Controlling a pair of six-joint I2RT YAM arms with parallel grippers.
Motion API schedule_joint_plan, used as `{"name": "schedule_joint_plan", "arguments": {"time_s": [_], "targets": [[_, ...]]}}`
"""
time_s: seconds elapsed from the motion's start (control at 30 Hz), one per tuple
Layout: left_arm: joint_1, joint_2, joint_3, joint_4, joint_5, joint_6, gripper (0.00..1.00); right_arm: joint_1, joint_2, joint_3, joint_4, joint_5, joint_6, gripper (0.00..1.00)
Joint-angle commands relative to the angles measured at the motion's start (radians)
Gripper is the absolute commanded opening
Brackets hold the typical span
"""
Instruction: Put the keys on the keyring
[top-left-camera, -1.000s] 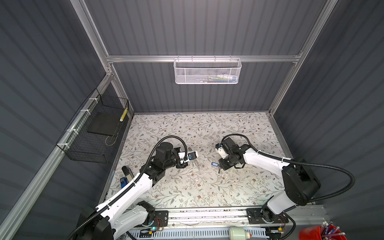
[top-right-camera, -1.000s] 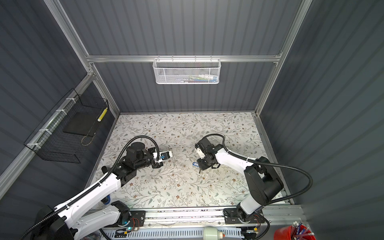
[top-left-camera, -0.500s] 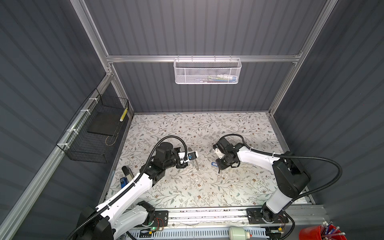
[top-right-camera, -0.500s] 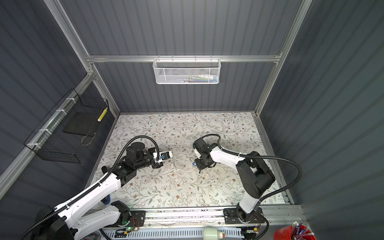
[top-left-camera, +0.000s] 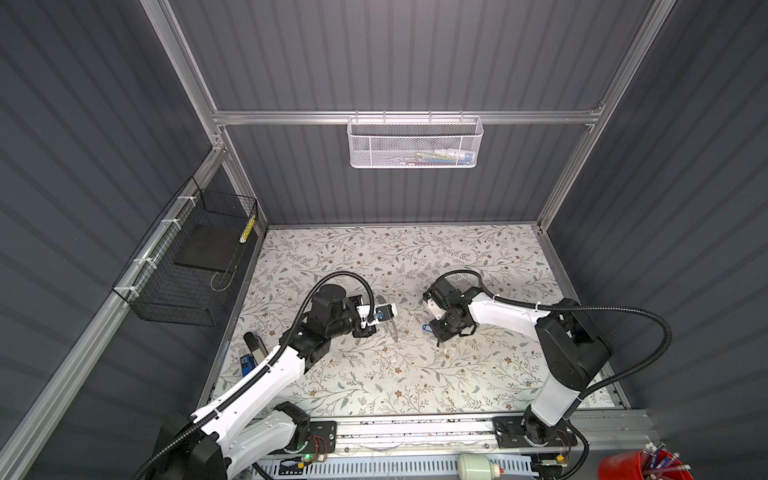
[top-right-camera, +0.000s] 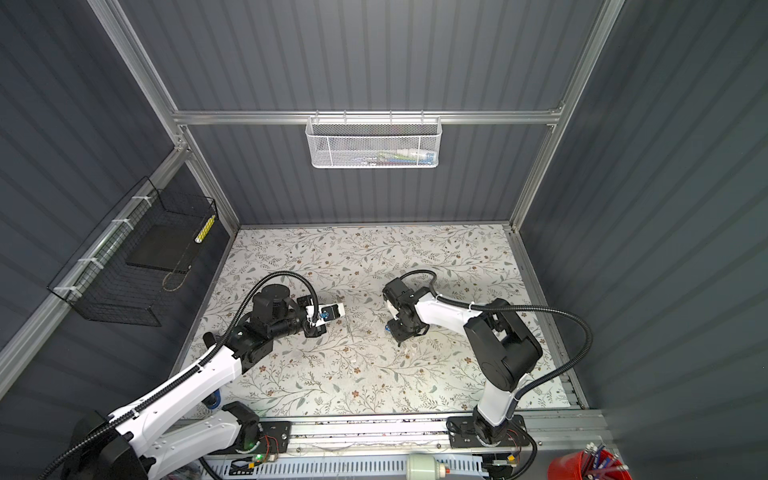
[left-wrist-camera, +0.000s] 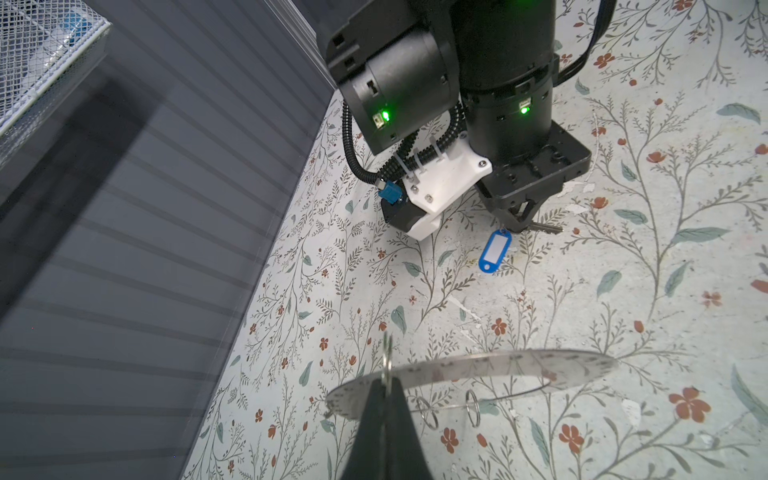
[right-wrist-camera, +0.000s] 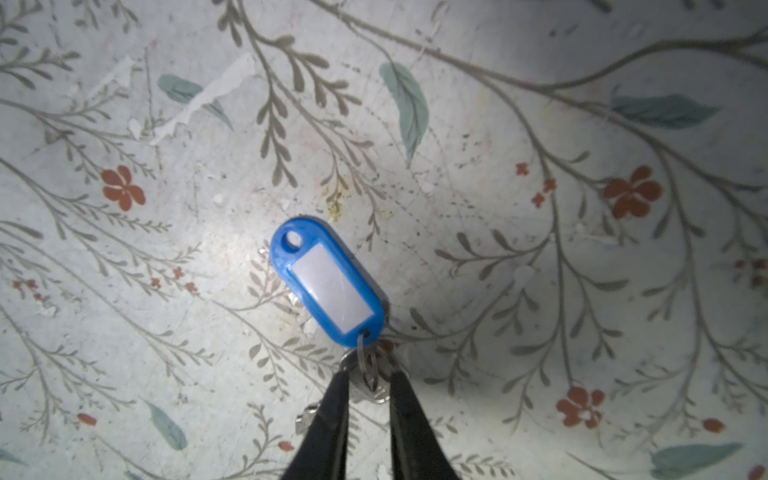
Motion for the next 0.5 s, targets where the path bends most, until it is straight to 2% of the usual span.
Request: {"name": "schedule_joint_plan", "arguments": {"time_s": [0.0, 0.27, 0.47], "targets": [[0.007, -0.012, 0.002, 0.01, 0.024, -0.015, 0.0, 0.004, 0.016, 0.03, -0.022, 0.015, -0.013, 0.2], [0.007, -0.013, 0.002, 0.009, 0.026, -0.015, 0.0, 0.008, 0.023, 0.032, -0.019, 0.023, -0.02, 0.14], [0.007, -0.014, 0.001, 0.01, 0.025, -0.015, 0.0, 0.01, 0.047, 0.05, -0.04, 0.017, -0.025, 0.14]]}}
